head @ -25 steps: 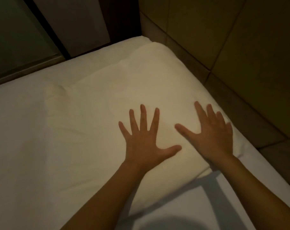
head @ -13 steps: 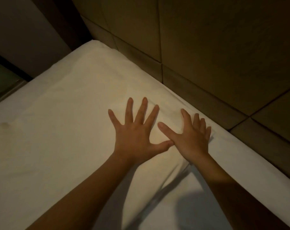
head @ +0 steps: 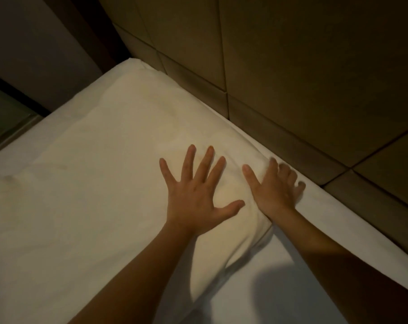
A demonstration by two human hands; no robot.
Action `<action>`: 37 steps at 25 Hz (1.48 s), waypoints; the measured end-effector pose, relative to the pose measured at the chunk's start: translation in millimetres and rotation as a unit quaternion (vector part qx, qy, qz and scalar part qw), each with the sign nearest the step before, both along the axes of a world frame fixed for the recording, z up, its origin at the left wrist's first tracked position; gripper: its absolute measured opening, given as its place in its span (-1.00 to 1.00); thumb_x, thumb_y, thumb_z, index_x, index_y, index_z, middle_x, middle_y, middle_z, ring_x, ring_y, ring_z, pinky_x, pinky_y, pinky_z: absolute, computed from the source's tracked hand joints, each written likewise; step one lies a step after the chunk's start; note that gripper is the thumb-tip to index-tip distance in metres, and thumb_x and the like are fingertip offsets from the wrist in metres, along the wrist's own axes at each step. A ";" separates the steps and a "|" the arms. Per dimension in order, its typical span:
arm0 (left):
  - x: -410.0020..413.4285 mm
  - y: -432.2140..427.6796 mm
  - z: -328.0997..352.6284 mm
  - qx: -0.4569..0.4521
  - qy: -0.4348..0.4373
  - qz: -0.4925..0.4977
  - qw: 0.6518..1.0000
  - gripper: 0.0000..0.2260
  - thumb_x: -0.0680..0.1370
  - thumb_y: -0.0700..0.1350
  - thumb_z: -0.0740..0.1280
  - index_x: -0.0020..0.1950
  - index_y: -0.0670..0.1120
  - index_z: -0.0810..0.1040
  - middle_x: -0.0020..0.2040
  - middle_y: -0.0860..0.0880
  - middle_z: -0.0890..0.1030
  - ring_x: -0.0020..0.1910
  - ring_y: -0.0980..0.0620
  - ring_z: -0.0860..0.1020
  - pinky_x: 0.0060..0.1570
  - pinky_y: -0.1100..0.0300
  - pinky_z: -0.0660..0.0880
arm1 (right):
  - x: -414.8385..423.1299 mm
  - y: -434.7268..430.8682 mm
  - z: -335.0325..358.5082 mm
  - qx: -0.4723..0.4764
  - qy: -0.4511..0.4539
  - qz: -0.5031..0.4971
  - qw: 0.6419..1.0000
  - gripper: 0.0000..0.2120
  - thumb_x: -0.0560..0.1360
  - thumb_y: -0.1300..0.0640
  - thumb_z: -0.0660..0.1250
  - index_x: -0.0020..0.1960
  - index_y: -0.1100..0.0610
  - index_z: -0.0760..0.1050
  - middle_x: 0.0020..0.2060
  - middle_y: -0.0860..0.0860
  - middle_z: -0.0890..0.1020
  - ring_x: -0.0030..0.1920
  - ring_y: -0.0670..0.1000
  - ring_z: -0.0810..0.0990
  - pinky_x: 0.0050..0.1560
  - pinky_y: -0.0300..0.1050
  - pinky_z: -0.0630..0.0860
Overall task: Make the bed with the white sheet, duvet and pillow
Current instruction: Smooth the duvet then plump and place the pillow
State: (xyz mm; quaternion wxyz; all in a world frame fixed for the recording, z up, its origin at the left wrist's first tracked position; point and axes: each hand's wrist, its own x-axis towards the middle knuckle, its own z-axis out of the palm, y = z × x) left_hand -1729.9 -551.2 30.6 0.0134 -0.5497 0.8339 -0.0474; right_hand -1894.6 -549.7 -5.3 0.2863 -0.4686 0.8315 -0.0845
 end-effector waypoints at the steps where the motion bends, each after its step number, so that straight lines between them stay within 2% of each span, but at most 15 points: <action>1: 5.0 3.6 2.7 -0.014 0.037 0.004 0.999 -0.24 0.44 0.47 -0.01 0.50 0.04 0.25 0.55 0.00 0.12 0.54 -0.09 0.01 0.36 -0.40 -0.14 | 7.8 1.6 10.8 -0.065 -0.022 0.036 0.997 -0.35 0.54 -0.33 -0.05 0.53 -0.03 0.01 0.51 0.08 0.10 0.50 0.12 0.01 0.47 0.16 -0.06; 4: 22.2 13.0 11.9 -0.046 0.103 0.137 0.984 -0.21 0.47 0.40 0.04 0.52 -0.10 0.19 0.56 -0.08 0.09 0.53 -0.04 0.02 0.43 -0.24 -0.11 | 36.4 -5.2 32.9 -0.204 -0.126 0.232 0.943 -0.48 0.59 -0.25 -0.10 0.52 -0.19 -0.03 0.54 -0.11 -0.01 0.52 -0.08 -0.10 0.51 0.01 -0.11; 7: 27.9 12.8 10.7 -0.013 0.072 0.251 0.965 -0.10 0.43 0.48 -0.15 0.56 -0.12 -0.03 0.57 -0.11 -0.06 0.54 -0.09 -0.12 0.42 -0.29 -0.15 | 23.1 -43.0 17.2 -0.097 -0.089 0.279 0.951 -0.45 0.55 -0.31 -0.19 0.51 -0.25 -0.19 0.53 -0.17 -0.17 0.52 -0.10 -0.21 0.50 0.00 -0.23; 10: 24.1 11.0 6.6 0.022 0.052 0.235 0.970 -0.06 0.39 0.52 -0.23 0.55 -0.11 -0.16 0.56 -0.12 -0.13 0.53 -0.12 -0.18 0.41 -0.30 -0.22 | 11.6 -59.7 13.9 -0.095 -0.051 0.218 0.970 -0.45 0.59 -0.24 -0.17 0.54 -0.14 -0.13 0.54 -0.11 -0.12 0.53 -0.05 -0.19 0.50 0.05 -0.21; 12: 39.5 2.4 9.8 0.017 0.060 0.202 0.977 -0.08 0.38 0.53 -0.24 0.53 -0.06 -0.23 0.56 -0.06 -0.20 0.53 -0.06 -0.25 0.43 -0.17 -0.31 | 39.3 -61.9 31.4 -0.192 -0.099 0.321 0.922 -0.49 0.61 -0.19 -0.09 0.53 -0.17 -0.07 0.53 -0.15 -0.08 0.52 -0.12 -0.18 0.49 -0.05 -0.24; 14: 63.0 -20.3 16.6 0.019 0.111 0.177 0.978 -0.15 0.41 0.49 -0.22 0.55 -0.01 -0.17 0.57 0.01 -0.15 0.53 0.02 -0.20 0.47 -0.01 -0.25 | 60.9 -76.0 37.9 -0.206 -0.109 0.418 0.878 -0.50 0.59 -0.23 -0.08 0.51 -0.25 -0.09 0.52 -0.20 -0.13 0.50 -0.17 -0.22 0.45 -0.10 -0.30; 17: 90.0 -51.0 15.0 0.008 0.148 0.223 0.964 -0.19 0.44 0.42 -0.20 0.57 -0.01 -0.08 0.57 0.00 -0.08 0.54 0.02 -0.14 0.49 0.01 -0.18 | 52.7 -118.5 21.8 -0.093 -0.069 0.330 0.937 -0.45 0.55 -0.31 -0.16 0.51 -0.25 -0.14 0.53 -0.16 -0.15 0.52 -0.08 -0.20 0.45 -0.02 -0.28; 19: 87.9 -54.3 4.9 -0.002 0.150 0.235 0.960 -0.18 0.45 0.44 -0.22 0.57 -0.04 -0.09 0.57 -0.03 -0.09 0.54 0.00 -0.15 0.49 -0.04 -0.19 | 55.1 -133.0 23.0 -0.075 -0.042 0.268 0.959 -0.43 0.59 -0.25 -0.14 0.55 -0.11 -0.07 0.55 -0.08 -0.06 0.53 -0.04 -0.12 0.47 -0.01 -0.23; 22: 88.8 -50.7 -11.5 0.006 0.165 0.240 0.957 -0.19 0.47 0.44 -0.25 0.56 -0.07 -0.09 0.57 -0.06 -0.05 0.54 -0.04 -0.11 0.48 -0.10 -0.14 | 115.2 -154.9 47.8 -0.217 -0.093 0.353 0.905 -0.47 0.63 -0.13 0.01 0.54 -0.02 0.04 0.54 -0.05 0.06 0.53 -0.07 -0.04 0.49 -0.10 -0.16; 24: 92.3 -56.9 -15.5 0.001 0.164 0.237 0.958 -0.20 0.48 0.44 -0.22 0.55 -0.07 -0.09 0.57 -0.07 -0.01 0.55 -0.05 -0.07 0.48 -0.10 -0.11 | 151.3 -175.4 55.3 -0.201 -0.067 0.461 0.862 -0.40 0.58 -0.26 0.02 0.54 -0.13 -0.06 0.54 -0.10 -0.05 0.52 -0.11 -0.15 0.48 -0.07 -0.23; 28: 99.0 -67.6 -20.3 -0.001 0.191 0.247 0.950 -0.17 0.43 0.49 -0.24 0.55 -0.01 -0.13 0.56 -0.01 -0.07 0.54 0.00 -0.11 0.48 -0.04 -0.20 | 166.0 -225.5 29.1 -0.087 -0.016 0.380 0.921 -0.26 0.47 -0.45 -0.09 0.54 -0.16 -0.16 0.54 -0.11 -0.17 0.53 -0.04 -0.20 0.48 0.06 -0.25; 32: 97.7 -61.7 -23.2 0.005 0.203 0.249 0.947 -0.16 0.43 0.49 -0.19 0.56 0.00 -0.15 0.56 0.00 -0.07 0.54 -0.01 -0.09 0.46 -0.02 -0.19 | 140.0 -261.7 24.3 -0.034 -0.041 0.235 0.971 -0.30 0.53 -0.37 -0.10 0.56 -0.02 -0.04 0.55 0.01 0.01 0.53 0.11 -0.02 0.49 0.13 -0.03; 35: 101.4 -64.9 -27.7 -0.010 0.208 0.244 0.947 -0.16 0.44 0.48 -0.14 0.57 0.00 -0.08 0.56 -0.01 -0.03 0.53 -0.01 -0.05 0.44 0.00 -0.13 | 148.6 -263.5 33.3 -0.163 -0.053 0.399 0.901 -0.44 0.60 -0.21 0.01 0.54 -0.07 0.04 0.54 -0.04 0.05 0.53 0.00 -0.03 0.48 -0.01 -0.06; 36: 101.8 -67.5 -29.8 -0.017 0.203 0.242 0.949 -0.16 0.44 0.47 -0.12 0.56 -0.03 -0.05 0.56 -0.02 -0.01 0.53 -0.01 -0.05 0.44 0.00 -0.13 | 150.2 -266.3 30.5 -0.140 -0.076 0.438 0.885 -0.44 0.59 -0.24 0.01 0.54 -0.13 0.01 0.54 -0.09 0.00 0.53 -0.04 -0.08 0.47 -0.03 -0.10; 37: 101.1 -67.8 -31.5 -0.015 0.198 0.237 0.951 -0.16 0.44 0.46 -0.11 0.56 -0.04 -0.03 0.56 -0.03 0.00 0.53 -0.01 -0.04 0.44 0.00 -0.14 | 147.8 -270.9 27.2 -0.090 -0.109 0.416 0.898 -0.40 0.55 -0.31 0.01 0.53 -0.17 -0.02 0.54 -0.13 -0.03 0.53 -0.04 -0.09 0.47 -0.01 -0.11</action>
